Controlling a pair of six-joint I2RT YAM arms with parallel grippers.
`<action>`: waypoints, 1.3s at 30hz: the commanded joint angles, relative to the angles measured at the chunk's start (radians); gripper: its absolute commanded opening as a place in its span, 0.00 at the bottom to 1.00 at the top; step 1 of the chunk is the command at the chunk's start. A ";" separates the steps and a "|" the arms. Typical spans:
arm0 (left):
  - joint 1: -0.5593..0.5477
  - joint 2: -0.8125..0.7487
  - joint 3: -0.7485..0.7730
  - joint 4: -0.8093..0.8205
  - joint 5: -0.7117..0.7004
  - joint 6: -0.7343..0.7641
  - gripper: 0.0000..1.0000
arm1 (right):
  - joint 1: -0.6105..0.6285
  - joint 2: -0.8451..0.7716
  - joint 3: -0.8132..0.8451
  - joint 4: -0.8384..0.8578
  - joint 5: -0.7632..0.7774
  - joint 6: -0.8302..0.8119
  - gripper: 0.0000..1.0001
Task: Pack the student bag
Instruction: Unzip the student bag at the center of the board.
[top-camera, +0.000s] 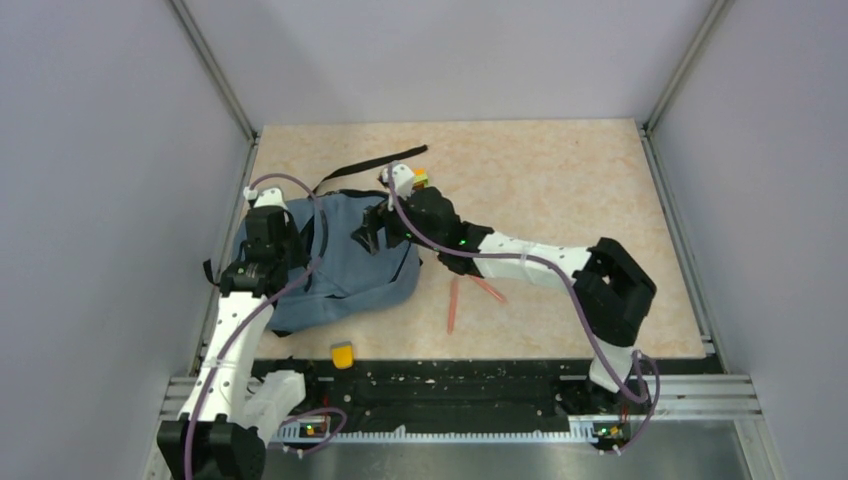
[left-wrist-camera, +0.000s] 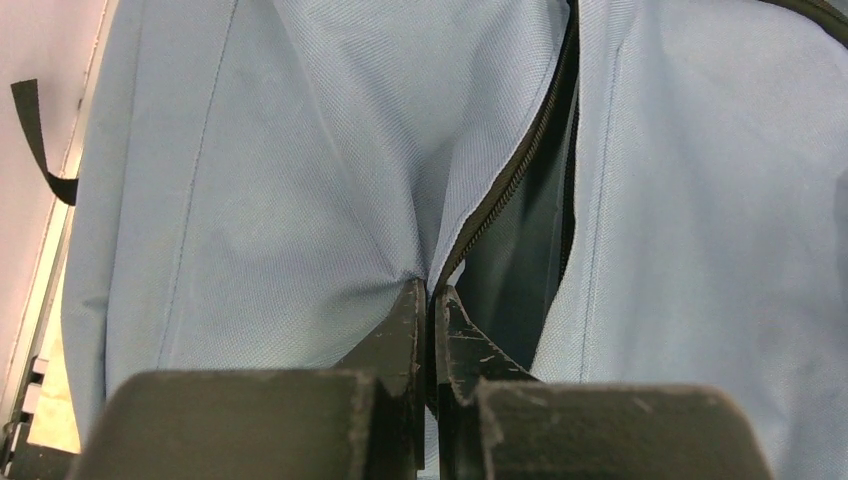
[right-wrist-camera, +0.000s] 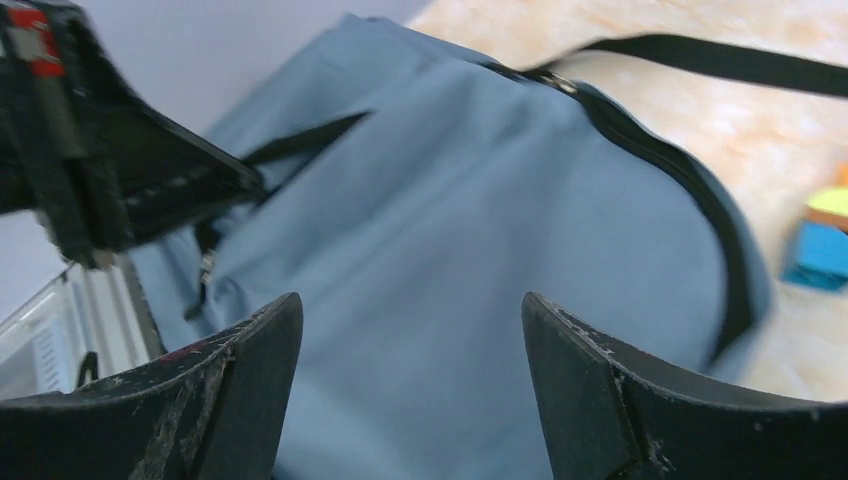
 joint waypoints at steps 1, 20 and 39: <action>-0.004 -0.021 0.029 0.113 0.103 -0.001 0.00 | 0.053 0.130 0.156 0.075 -0.062 0.014 0.79; -0.005 -0.037 0.025 0.115 0.151 0.000 0.00 | 0.091 0.503 0.611 -0.190 0.052 0.038 0.75; -0.006 0.115 0.117 0.063 -0.007 -0.011 0.36 | 0.090 0.341 0.266 0.002 0.138 0.127 0.00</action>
